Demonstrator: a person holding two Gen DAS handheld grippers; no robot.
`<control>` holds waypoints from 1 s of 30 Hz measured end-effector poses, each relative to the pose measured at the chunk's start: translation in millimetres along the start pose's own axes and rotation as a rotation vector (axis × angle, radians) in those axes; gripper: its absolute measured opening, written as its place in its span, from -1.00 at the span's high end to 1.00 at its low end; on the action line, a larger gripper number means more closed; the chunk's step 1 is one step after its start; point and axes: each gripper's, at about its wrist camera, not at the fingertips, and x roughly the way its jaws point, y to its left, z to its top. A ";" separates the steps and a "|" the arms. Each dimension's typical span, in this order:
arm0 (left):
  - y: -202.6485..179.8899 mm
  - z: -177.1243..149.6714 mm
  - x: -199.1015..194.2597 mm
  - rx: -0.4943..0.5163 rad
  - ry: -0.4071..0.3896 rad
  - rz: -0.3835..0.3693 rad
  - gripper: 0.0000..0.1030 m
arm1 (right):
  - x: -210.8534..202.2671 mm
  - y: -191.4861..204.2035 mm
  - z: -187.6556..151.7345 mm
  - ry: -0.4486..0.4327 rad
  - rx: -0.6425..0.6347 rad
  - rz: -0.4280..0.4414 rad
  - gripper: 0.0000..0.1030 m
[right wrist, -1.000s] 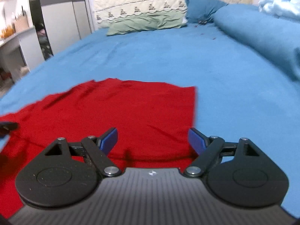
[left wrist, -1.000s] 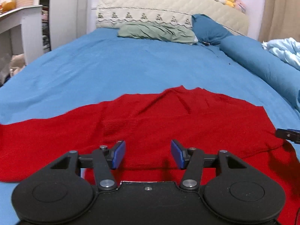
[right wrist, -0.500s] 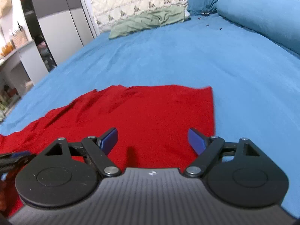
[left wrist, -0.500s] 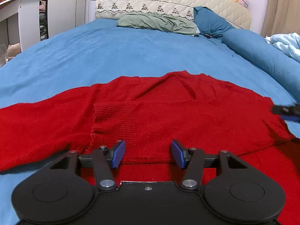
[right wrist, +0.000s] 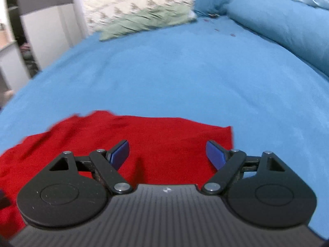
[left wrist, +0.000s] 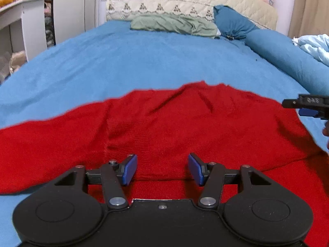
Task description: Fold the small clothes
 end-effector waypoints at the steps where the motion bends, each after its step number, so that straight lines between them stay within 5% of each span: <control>1: -0.5 3.1 -8.8 0.006 -0.011 0.011 -0.19 | -13.8 8.7 -0.5 -0.007 -0.023 0.000 -0.90; 4: 1.5 14.8 -43.8 0.015 -0.057 0.049 -0.33 | -57.6 33.9 -2.9 -0.015 -0.065 0.041 -0.95; 8: 17.4 23.9 -95.5 -0.007 -0.129 0.102 -1.00 | -98.9 75.3 -2.8 -0.013 -0.118 0.108 -1.00; 18: 120.4 20.8 -181.0 -0.190 -0.199 0.191 -1.00 | -145.9 176.4 -23.1 0.023 -0.135 0.282 -1.00; 25: 241.0 -19.5 -174.3 -0.459 -0.210 0.233 -1.00 | -134.3 227.3 -41.1 0.068 -0.132 0.325 -1.00; 30: 287.9 -40.4 -145.5 -0.558 -0.189 0.223 -0.87 | -116.7 245.8 -56.5 0.098 -0.155 0.325 -1.00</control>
